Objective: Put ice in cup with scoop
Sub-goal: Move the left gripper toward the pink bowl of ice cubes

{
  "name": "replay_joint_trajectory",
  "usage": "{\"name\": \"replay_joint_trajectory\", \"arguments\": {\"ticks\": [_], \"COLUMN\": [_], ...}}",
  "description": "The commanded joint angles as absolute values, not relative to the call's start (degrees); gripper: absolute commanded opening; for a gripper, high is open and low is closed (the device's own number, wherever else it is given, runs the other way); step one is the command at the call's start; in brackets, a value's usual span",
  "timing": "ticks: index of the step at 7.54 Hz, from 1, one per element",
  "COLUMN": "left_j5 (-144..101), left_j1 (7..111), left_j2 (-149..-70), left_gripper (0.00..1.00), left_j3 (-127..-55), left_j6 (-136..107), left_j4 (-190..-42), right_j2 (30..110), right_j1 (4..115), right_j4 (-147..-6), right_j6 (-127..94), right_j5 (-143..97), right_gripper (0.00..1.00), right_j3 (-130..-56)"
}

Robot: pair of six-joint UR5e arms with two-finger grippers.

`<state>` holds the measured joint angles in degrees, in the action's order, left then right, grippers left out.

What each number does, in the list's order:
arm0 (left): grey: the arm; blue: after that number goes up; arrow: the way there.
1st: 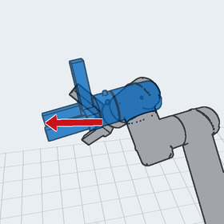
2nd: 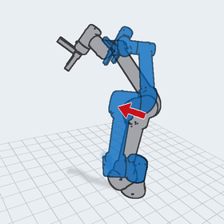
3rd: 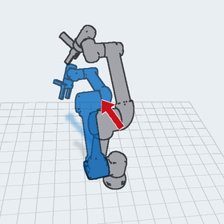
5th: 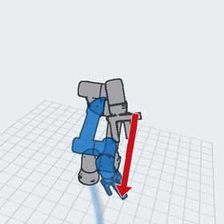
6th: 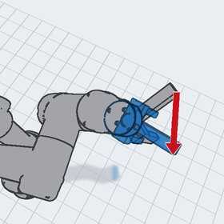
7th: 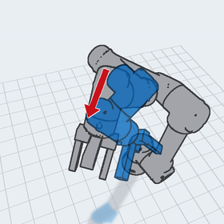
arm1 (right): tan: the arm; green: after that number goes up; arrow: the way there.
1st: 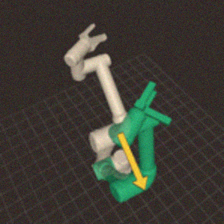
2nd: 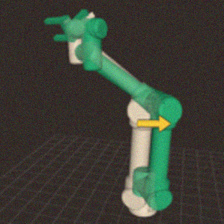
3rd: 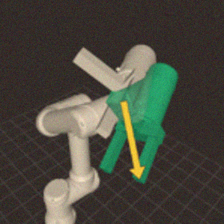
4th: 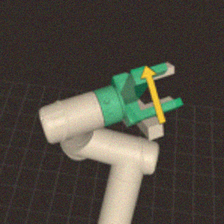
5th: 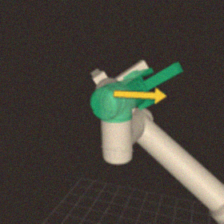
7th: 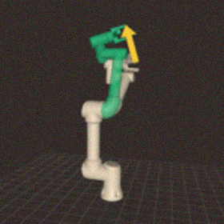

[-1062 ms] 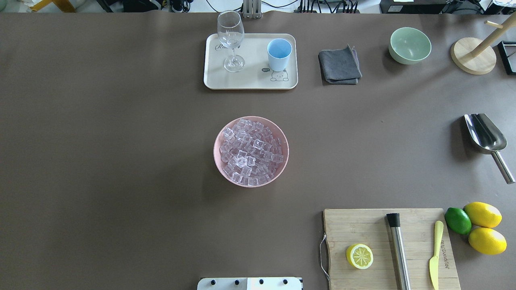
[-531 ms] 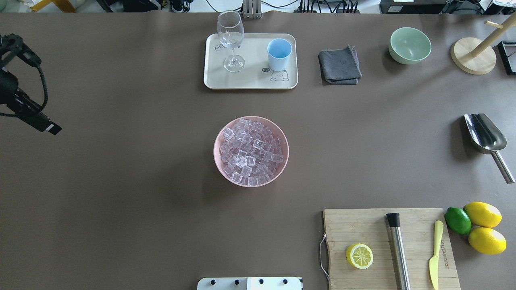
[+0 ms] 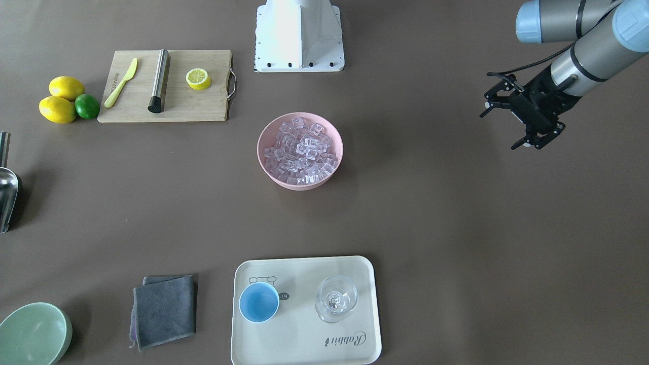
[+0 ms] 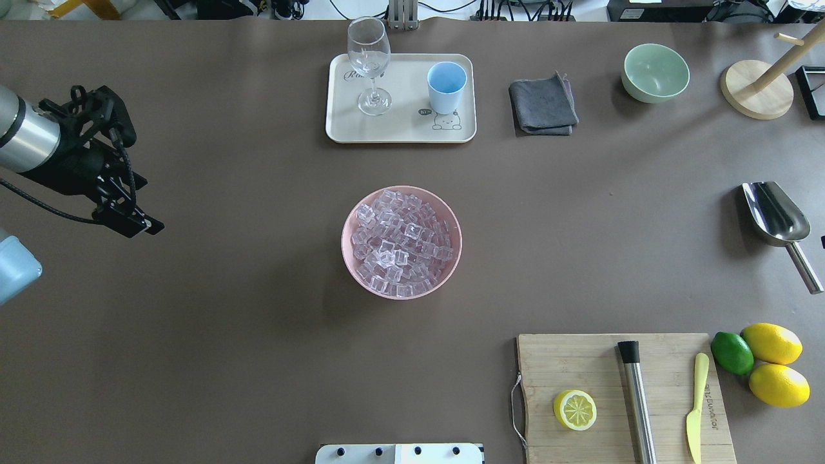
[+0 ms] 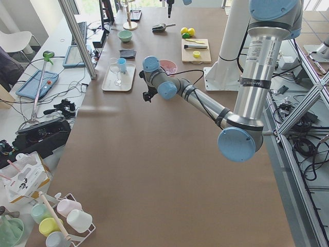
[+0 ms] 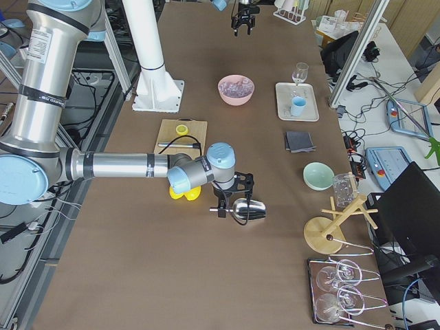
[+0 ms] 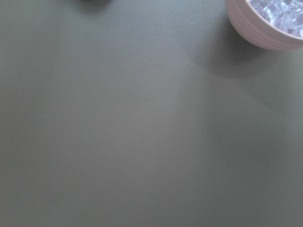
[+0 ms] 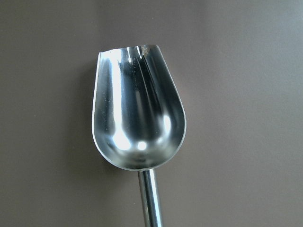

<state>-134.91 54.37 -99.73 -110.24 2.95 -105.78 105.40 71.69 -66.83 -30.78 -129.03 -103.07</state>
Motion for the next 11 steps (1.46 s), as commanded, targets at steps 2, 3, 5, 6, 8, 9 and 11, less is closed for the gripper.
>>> {"name": "replay_joint_trajectory", "arguments": {"ticks": [2,3,5,6,8,9,11], "left_j5": [-130.96,-126.08,-123.13,-123.57,-123.48,-123.14,-122.87], "left_j1": [47.74,44.85,41.14,41.48,41.13,39.31,37.01], "left_j2": [-105.36,-104.95,-103.62,-103.54,-104.06,-104.58,-106.42], "left_gripper": [0.99,0.99,0.99,0.99,0.99,0.99,0.99], "left_j3": [-109.6,-108.9,-106.62,-106.96,-106.18,-105.56,-102.07], "left_j6": [2.99,3.08,3.52,4.47,12.8,13.27,13.1], "left_j4": [-108.19,-111.33,-120.49,-120.93,-121.02,-121.29,-125.82], "right_j2": [105.29,105.29,105.55,105.82,108.18,109.15,109.42], "right_j1": [65.66,64.18,61.62,60.83,58.9,57.23,55.46], "right_j4": [-61.44,-59.87,-54.0,-52.66,-48.2,-44.51,-42.36], "right_j6": [-36.65,-37.35,-40.51,-40.69,-41.74,-44.36,-45.53], "right_j5": [-124.81,-123.24,-121.74,-121.64,-119.46,-118.05,-115.93], "right_gripper": [0.99,0.99,0.99,0.99,0.98,0.97,0.86], "right_j3": [-101.08,-100.12,-98.19,-98.0,-97.39,-96.51,-95.01]}}
